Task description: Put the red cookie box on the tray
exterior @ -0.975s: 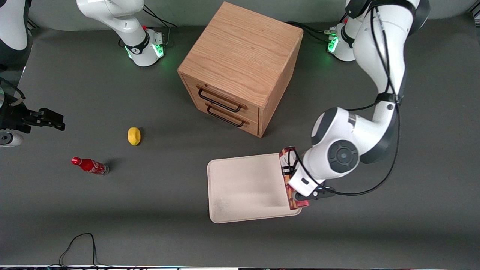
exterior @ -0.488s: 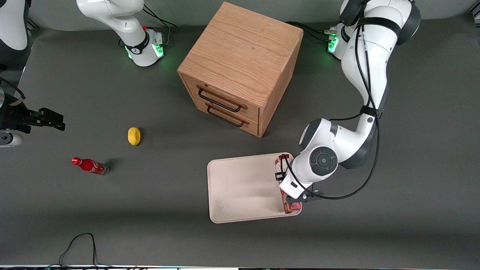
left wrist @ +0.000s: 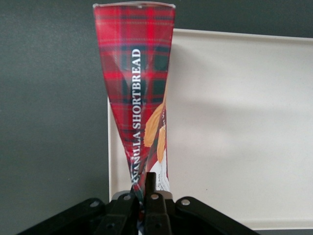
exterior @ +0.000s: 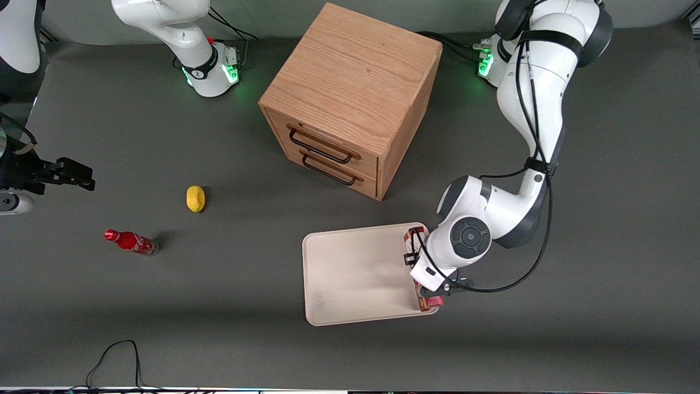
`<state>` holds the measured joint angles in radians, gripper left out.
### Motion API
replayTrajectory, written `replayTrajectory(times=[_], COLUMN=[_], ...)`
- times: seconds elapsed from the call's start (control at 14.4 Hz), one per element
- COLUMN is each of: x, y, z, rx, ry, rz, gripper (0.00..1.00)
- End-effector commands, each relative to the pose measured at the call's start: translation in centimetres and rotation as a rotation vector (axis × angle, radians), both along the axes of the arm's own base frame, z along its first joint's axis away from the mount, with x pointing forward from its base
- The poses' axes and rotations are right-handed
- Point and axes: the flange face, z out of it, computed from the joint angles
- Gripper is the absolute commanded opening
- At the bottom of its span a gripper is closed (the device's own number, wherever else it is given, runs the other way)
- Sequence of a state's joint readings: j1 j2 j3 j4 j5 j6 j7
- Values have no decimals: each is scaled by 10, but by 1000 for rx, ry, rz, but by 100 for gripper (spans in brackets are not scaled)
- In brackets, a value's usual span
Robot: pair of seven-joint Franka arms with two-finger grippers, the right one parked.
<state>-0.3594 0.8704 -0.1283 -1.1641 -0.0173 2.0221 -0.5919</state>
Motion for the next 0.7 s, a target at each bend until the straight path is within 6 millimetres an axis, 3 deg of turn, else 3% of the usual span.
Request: replayTrajectory(times=[0.0,0.21,0.28,0.35,0.63], x=[-1,-1,0,0,0], y=[-2,-2,0,2,2], z=[0,0,-1,-2,-1], rx=[10,10,10,12,12], ry=[-19,-19,-17,-15,-16], rz=[19,19,21,22,22], gripper=[0,0,64,100,100])
